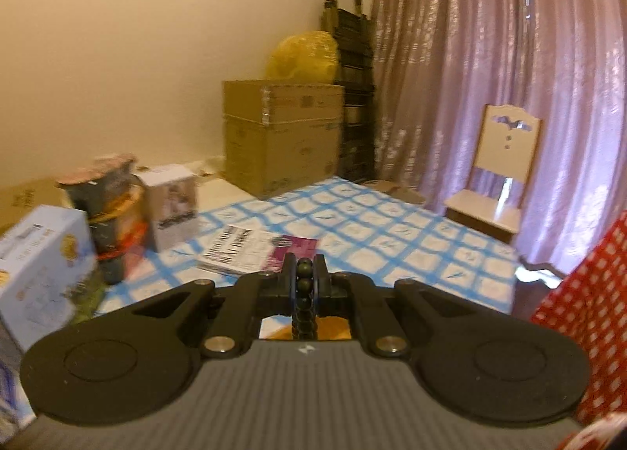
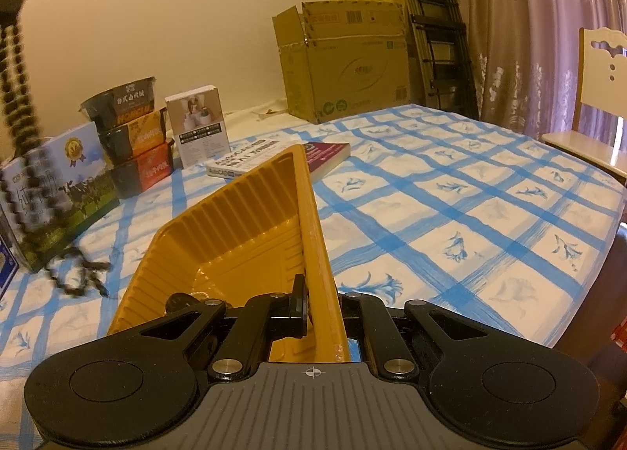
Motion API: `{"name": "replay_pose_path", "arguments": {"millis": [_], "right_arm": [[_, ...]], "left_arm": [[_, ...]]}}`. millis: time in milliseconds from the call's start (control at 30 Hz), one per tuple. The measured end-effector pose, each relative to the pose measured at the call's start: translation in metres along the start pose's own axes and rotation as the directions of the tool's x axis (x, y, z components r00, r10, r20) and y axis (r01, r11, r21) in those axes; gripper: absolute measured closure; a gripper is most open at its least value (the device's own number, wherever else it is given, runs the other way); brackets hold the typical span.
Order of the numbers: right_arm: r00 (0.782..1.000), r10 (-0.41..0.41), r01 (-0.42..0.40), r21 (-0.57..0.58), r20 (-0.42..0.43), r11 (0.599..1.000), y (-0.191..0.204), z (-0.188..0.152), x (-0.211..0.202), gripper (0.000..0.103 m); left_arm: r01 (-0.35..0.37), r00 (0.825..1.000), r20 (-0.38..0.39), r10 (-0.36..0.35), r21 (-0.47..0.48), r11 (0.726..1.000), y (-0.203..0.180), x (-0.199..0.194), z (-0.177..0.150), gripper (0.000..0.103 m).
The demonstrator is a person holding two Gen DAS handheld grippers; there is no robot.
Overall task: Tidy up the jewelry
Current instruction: 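Lower the dark bead necklace into the orange tray and open the left tool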
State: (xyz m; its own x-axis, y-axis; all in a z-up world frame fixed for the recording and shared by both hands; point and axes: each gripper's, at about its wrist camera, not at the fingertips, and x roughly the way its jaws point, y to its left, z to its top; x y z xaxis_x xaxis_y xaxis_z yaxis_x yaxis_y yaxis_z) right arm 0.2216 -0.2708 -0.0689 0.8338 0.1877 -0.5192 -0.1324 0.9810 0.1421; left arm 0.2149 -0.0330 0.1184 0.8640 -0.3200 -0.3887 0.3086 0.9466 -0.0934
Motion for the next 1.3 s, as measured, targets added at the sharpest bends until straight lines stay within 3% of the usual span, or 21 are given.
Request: {"name": "replay_pose_path", "arguments": {"millis": [167, 467, 633, 700, 967, 1133, 1300], "right_arm": [[1.0, 0.001, -0.001, 0.003, 0.0, 1.0, 0.0, -0.001, -0.001, 0.096], [1.0, 0.001, -0.001, 0.009, -0.003, 1.0, -0.001, -0.003, 0.0, 0.096], [1.0, -0.004, 0.004, 0.015, -0.008, 1.0, -0.003, -0.004, 0.001, 0.096], [1.0, -0.005, 0.005, 0.019, -0.012, 1.0, -0.004, -0.004, 0.002, 0.096], [1.0, -0.004, 0.004, 0.031, -0.017, 1.0, -0.006, -0.005, 0.001, 0.096], [0.999, 0.004, 0.0, 0.106, -0.039, 0.994, -0.012, -0.002, 0.006, 0.096], [0.999, 0.014, -0.006, 0.179, -0.044, 0.984, -0.014, 0.005, 0.013, 0.095]], "left_arm": [[0.087, 0.995, -0.04, -0.089, -0.059, 0.994, -0.018, 0.036, -0.01, 0.096], [0.165, 0.976, -0.124, -0.18, -0.125, 0.978, -0.038, 0.085, -0.039, 0.097], [0.175, 0.971, -0.139, -0.195, -0.142, 0.974, -0.041, 0.093, -0.044, 0.083], [0.167, 0.972, -0.139, -0.187, -0.146, 0.975, -0.038, 0.093, -0.047, 0.083], [0.015, 0.98, -0.193, -0.04, -0.131, 0.991, 0.0, 0.075, -0.069, 0.069], [-0.117, 0.966, -0.248, 0.08, -0.139, 0.983, 0.041, 0.052, -0.096, 0.067], [-0.222, 0.944, -0.287, 0.163, -0.185, 0.957, 0.08, 0.029, -0.12, 0.067]]}}
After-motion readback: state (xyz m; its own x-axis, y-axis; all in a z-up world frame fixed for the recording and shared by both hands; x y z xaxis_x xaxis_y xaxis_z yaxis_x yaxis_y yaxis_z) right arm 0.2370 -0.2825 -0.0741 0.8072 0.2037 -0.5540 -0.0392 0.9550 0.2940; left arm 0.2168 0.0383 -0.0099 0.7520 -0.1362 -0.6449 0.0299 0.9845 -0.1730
